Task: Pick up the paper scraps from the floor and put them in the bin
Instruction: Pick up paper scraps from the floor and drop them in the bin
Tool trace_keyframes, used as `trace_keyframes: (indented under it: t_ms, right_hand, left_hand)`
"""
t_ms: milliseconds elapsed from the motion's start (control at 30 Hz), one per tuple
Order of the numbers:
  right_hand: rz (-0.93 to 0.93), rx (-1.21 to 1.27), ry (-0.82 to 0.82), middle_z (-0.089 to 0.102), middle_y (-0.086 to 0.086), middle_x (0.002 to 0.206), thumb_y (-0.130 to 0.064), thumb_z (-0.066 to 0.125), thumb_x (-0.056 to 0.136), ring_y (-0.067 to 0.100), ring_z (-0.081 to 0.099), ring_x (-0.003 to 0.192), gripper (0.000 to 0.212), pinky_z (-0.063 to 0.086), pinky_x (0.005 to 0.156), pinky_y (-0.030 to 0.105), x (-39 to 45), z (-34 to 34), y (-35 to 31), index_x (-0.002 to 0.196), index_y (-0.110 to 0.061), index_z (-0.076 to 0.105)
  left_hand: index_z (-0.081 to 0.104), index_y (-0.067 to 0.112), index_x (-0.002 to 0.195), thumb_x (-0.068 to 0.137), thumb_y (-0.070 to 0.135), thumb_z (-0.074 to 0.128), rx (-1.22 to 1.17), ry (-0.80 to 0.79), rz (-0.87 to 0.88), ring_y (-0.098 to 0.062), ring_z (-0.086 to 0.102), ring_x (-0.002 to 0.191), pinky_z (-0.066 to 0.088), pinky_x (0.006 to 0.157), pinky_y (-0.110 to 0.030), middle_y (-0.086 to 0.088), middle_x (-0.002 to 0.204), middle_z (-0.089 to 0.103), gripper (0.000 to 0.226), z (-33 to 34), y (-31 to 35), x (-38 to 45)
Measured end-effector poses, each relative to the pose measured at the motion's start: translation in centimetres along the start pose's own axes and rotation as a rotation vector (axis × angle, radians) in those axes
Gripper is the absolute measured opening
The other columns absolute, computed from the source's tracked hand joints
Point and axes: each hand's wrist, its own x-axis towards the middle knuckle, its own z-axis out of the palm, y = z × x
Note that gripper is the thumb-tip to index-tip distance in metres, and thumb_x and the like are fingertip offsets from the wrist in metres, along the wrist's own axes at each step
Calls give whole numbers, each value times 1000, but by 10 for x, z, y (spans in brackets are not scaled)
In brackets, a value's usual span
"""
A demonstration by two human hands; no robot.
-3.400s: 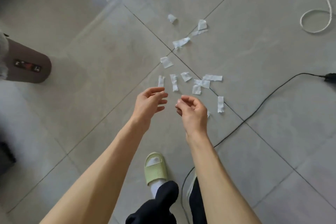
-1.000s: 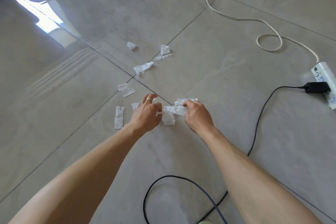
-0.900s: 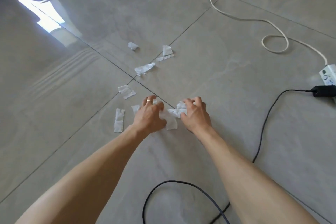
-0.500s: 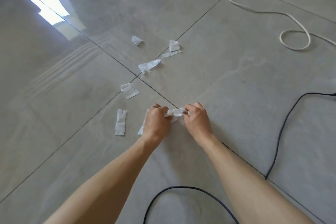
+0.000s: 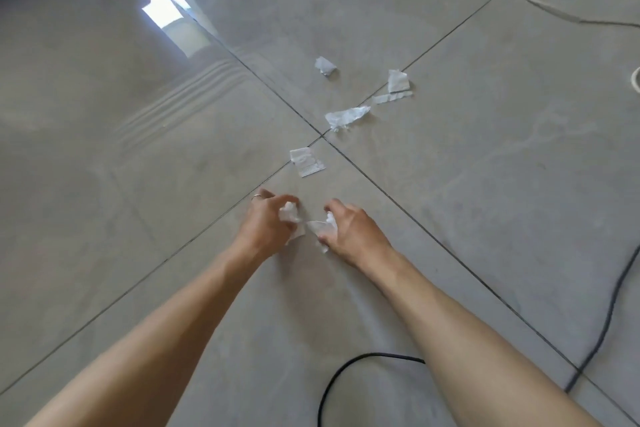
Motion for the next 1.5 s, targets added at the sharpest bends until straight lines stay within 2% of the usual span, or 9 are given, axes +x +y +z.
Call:
trace_keyframes:
  t_ms: [133,367,467,767,967,1100,1233,1367,1500]
  right_hand:
    - [29,-43,-13,63,17,99,-19,62,85,36,60,92,18,49,72,39,8,3,-4,90,-2,56]
    - [160,-26,-11,53,5,78,-19,60,88,26,48,73,19,35,59,30,21,-65,-27,80,-4,52]
    - [221,-6,19,57,9,84,-21,58,90,29,53,77,22,37,62,30,41,-105,-47,86,1,53]
    - [345,-68,127,57,13,108,-24,55,94,23,48,83,18,38,69,29,82,-159,-36,96,-7,55]
    - [309,49,208,49,14,122,-24,56,93,28,52,104,24,36,77,25,124,-158,5,107,-5,59]
    - [270,122,248,48,12,120,-22,54,93,23,50,88,19,36,73,25,156,-152,29,96,-5,59]
    - [255,73,290,49,12,115,-20,55,91,26,53,86,15,40,71,28,181,-158,50,89,-5,56]
    - [244,-17,257,44,10,119,-16,63,86,32,59,94,23,44,73,30,200,-171,64,106,-9,55]
    - [204,-109,101,33,12,133,-18,68,82,34,59,103,65,47,86,35,215,-177,77,139,-18,37]
  left_hand:
    - [77,11,81,79,8,69,-27,69,56,-22,62,81,34,62,-20,-4,93,62,8,1,-13,6]
    - [73,16,86,81,6,64,-140,81,45,-19,54,70,37,54,-22,-1,77,63,14,-36,10,28]
    - [69,22,103,81,9,65,-209,54,14,-26,60,78,47,66,-27,-6,91,64,26,-56,27,40]
    - [57,20,129,83,3,61,-186,-58,-68,-29,58,100,45,80,-26,-15,109,56,49,-50,47,89]
    - [69,1,88,83,8,64,-81,20,-72,-24,52,85,38,73,-25,-7,102,47,10,-20,41,117]
    - [69,10,76,78,2,65,-43,46,-32,-28,59,77,42,57,-28,-7,88,63,9,-28,51,140]
    - [65,24,98,82,10,68,-60,48,53,-23,59,75,47,61,-27,-4,88,64,21,-36,92,179]
    - [47,28,137,85,5,61,111,-179,241,-25,60,100,49,86,-31,-9,110,62,59,-18,127,201]
    - [59,27,124,85,12,64,212,-181,219,-25,57,96,51,83,-35,-3,109,49,42,1,121,203]
